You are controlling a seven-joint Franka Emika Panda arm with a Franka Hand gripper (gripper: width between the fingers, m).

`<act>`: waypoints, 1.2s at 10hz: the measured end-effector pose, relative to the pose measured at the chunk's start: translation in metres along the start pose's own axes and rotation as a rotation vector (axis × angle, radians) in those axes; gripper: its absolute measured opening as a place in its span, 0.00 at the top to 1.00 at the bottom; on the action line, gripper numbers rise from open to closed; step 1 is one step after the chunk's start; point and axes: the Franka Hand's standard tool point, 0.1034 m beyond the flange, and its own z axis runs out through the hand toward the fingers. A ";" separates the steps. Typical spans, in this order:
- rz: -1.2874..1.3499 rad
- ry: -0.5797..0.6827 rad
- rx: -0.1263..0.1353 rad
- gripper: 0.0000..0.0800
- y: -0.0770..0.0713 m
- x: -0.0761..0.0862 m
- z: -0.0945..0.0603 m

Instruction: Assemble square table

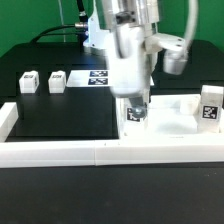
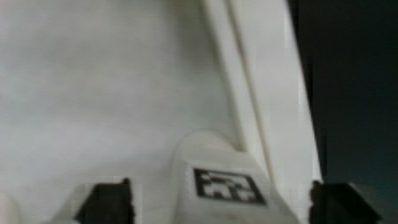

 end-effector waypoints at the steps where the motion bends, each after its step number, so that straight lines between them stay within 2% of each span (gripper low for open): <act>1: -0.124 0.007 -0.003 0.22 0.000 -0.003 -0.002; 4: -0.285 0.008 -0.006 0.19 0.001 -0.001 -0.001; 9: -1.044 0.014 -0.063 0.19 0.002 0.011 -0.002; 10: -1.031 0.015 -0.062 0.19 0.002 0.010 -0.002; 11: -1.011 0.015 -0.062 0.22 0.002 0.010 -0.002; 12: -1.010 0.016 -0.062 0.38 0.002 0.011 -0.002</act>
Offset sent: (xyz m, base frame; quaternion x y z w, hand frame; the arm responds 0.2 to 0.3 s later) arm 0.0000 0.0000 0.0000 0.0000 0.0000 -0.1938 0.9810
